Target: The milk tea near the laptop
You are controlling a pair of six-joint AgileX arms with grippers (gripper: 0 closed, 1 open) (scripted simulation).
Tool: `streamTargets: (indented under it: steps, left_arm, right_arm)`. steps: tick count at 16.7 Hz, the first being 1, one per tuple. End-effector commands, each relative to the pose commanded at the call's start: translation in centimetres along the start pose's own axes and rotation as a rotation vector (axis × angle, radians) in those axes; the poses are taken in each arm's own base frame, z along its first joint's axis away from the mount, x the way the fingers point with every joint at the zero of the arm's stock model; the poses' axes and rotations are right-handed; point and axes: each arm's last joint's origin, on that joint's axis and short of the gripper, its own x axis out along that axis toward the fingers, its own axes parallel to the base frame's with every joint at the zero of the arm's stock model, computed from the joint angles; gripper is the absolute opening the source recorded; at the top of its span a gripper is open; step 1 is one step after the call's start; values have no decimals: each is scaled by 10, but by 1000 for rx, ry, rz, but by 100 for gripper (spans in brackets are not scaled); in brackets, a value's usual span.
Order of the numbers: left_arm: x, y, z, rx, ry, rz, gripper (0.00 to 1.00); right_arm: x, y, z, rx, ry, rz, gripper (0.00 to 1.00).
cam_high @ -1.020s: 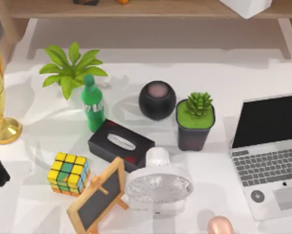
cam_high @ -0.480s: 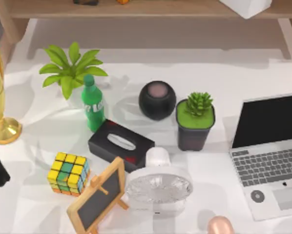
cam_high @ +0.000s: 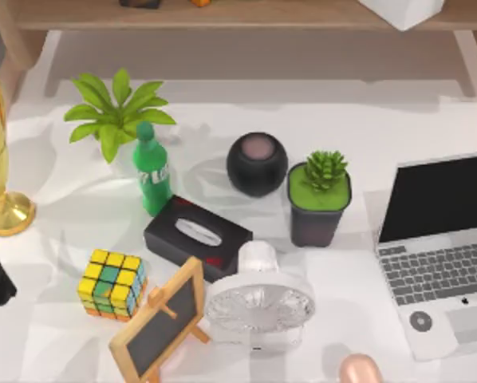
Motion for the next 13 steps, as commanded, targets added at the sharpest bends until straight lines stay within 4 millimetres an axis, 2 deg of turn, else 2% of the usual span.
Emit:
streamTargets:
  steps: [11, 13]
  left_arm:
    - [0, 0, 0, 0, 0, 0, 100]
    - [0, 0, 0, 0, 0, 0, 100]
  right_arm:
    - [0, 0, 0, 0, 0, 0, 2]
    - [0, 0, 0, 0, 0, 0, 0]
